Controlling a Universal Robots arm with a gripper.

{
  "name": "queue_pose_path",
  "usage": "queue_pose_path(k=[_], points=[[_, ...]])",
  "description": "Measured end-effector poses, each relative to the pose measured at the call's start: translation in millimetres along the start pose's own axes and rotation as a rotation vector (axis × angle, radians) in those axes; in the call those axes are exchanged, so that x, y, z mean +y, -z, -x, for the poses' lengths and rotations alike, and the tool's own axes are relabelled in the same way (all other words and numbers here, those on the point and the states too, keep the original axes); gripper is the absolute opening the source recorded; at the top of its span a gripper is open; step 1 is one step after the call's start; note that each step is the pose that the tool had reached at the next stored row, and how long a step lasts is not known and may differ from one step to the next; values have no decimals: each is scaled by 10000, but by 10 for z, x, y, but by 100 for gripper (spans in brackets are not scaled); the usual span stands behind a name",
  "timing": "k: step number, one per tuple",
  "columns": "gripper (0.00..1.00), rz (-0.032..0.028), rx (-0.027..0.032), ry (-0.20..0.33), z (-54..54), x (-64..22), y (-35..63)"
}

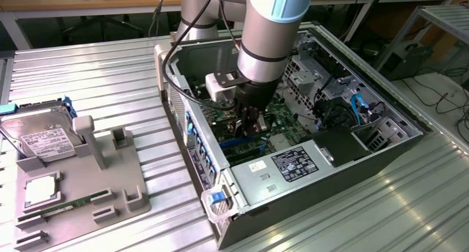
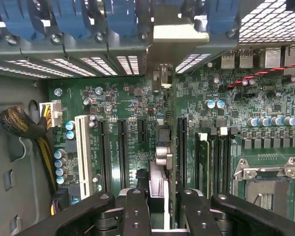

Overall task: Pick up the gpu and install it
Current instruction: 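Insert the gpu into the slot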

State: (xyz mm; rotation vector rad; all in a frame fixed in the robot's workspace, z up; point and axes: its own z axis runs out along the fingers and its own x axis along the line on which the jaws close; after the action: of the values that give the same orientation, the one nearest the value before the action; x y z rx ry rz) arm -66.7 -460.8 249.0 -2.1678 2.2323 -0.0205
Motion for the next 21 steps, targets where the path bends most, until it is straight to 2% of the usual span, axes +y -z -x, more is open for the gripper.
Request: queue_pose_path(k=[21], points=[[28,3,3,2,-10,46,-114]])
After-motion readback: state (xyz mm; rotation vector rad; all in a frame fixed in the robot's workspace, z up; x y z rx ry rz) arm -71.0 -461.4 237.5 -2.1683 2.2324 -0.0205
